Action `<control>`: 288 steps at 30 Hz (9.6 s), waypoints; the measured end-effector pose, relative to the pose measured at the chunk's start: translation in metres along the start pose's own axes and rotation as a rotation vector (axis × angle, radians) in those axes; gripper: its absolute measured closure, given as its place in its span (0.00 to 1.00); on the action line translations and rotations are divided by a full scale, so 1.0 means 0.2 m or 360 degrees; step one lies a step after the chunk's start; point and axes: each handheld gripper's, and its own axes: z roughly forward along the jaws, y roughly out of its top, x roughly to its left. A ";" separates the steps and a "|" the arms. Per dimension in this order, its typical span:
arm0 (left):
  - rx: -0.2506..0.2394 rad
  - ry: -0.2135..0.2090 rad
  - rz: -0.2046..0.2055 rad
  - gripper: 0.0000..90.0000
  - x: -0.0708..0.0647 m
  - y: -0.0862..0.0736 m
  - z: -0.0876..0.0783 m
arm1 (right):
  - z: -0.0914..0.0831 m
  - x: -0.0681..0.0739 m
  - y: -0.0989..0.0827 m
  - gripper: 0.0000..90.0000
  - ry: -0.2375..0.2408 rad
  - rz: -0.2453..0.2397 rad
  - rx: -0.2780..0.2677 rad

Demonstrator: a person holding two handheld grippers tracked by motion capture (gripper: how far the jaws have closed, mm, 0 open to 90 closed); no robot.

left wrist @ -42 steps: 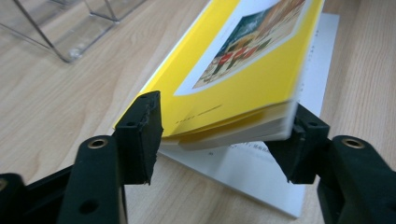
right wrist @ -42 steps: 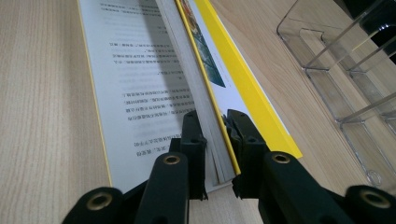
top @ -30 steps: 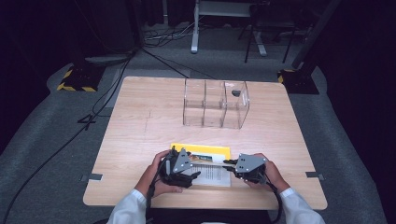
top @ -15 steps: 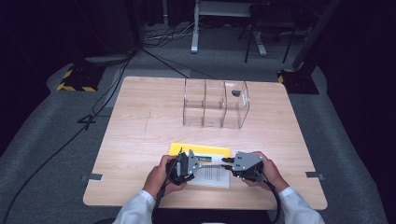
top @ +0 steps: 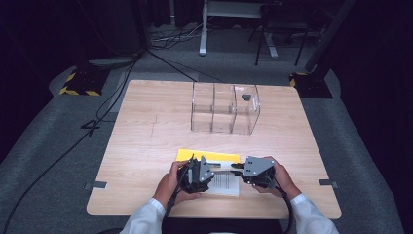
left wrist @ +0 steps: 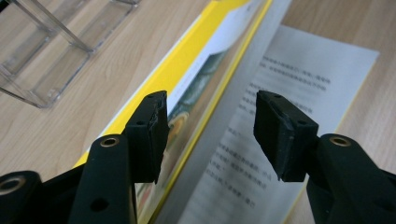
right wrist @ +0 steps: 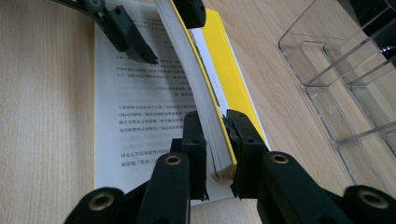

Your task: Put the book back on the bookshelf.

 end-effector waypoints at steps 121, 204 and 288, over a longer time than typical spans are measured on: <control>-0.0620 -0.0443 -0.0277 0.77 0.09 0.01 0.05 | -0.20 -0.18 -0.01 0.52 -0.0199 0.0567 -0.0525; -0.0479 -0.0378 -0.0075 0.66 0.15 -0.27 -0.24 | -0.11 -0.10 -0.05 0.67 0.0422 0.0307 -0.0657; -0.0066 -0.0046 -0.0368 0.24 0.26 -0.38 -0.08 | -0.19 -0.15 -0.21 0.84 -0.0053 0.0464 -0.0590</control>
